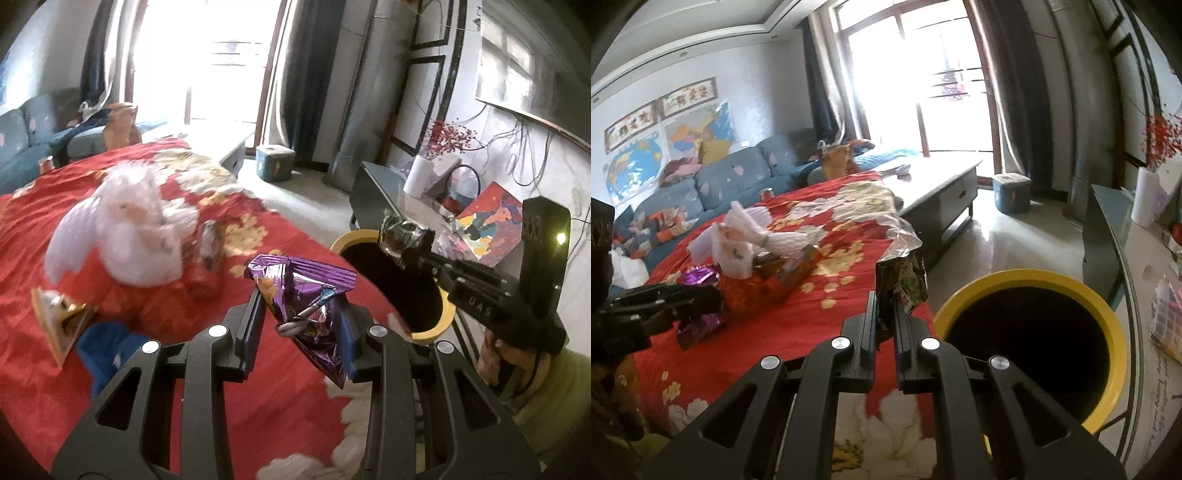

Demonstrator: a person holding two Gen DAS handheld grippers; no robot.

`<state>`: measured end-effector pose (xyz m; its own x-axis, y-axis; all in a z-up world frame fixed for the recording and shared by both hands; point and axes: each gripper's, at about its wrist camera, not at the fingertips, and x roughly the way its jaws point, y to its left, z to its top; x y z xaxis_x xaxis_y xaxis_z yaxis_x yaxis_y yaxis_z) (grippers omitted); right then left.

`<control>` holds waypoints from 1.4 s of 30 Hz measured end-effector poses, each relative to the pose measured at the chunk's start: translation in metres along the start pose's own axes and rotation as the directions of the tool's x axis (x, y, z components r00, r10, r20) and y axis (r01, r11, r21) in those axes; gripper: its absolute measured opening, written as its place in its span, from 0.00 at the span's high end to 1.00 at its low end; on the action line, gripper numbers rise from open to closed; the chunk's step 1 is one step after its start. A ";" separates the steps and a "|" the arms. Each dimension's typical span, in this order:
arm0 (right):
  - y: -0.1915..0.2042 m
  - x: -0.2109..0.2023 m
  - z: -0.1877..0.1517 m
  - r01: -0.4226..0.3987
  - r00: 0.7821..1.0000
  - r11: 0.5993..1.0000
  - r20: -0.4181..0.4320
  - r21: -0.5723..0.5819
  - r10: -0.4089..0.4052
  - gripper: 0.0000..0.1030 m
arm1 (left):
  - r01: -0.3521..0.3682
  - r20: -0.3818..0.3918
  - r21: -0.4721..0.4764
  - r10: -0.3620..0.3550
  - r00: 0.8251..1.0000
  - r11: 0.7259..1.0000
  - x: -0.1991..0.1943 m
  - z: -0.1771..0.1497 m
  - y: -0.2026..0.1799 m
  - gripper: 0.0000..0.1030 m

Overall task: Collect trash
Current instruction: 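Carry the purple wrapper and green packet in both grippers over the yellow-rimmed bin, then open both grippers to drop the wrapper and packet into the bin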

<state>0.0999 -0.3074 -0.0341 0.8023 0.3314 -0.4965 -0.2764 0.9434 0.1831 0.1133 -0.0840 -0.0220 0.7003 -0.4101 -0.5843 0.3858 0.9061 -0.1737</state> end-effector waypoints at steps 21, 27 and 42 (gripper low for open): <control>-0.089 -0.020 -0.002 0.122 0.992 0.972 0.012 0.200 -0.127 0.92 | 0.127 -0.053 0.072 -0.123 0.991 0.989 0.072 0.066 -0.074 0.73; -0.116 -0.023 -0.008 0.135 0.991 0.960 -0.015 0.247 -0.135 0.92 | 0.152 -0.102 0.078 -0.144 0.984 0.985 0.106 0.068 -0.096 0.73; -0.141 -0.005 -0.030 0.102 0.992 0.932 -0.111 0.348 -0.068 0.90 | 0.225 -0.309 0.061 -0.196 0.931 0.972 0.185 0.038 -0.113 0.70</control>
<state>0.1189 -0.4415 -0.0825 0.7556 0.2659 -0.5987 0.0087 0.9098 0.4150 0.2219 -0.2661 -0.0798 0.3907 -0.5272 -0.7546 0.5692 0.7826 -0.2520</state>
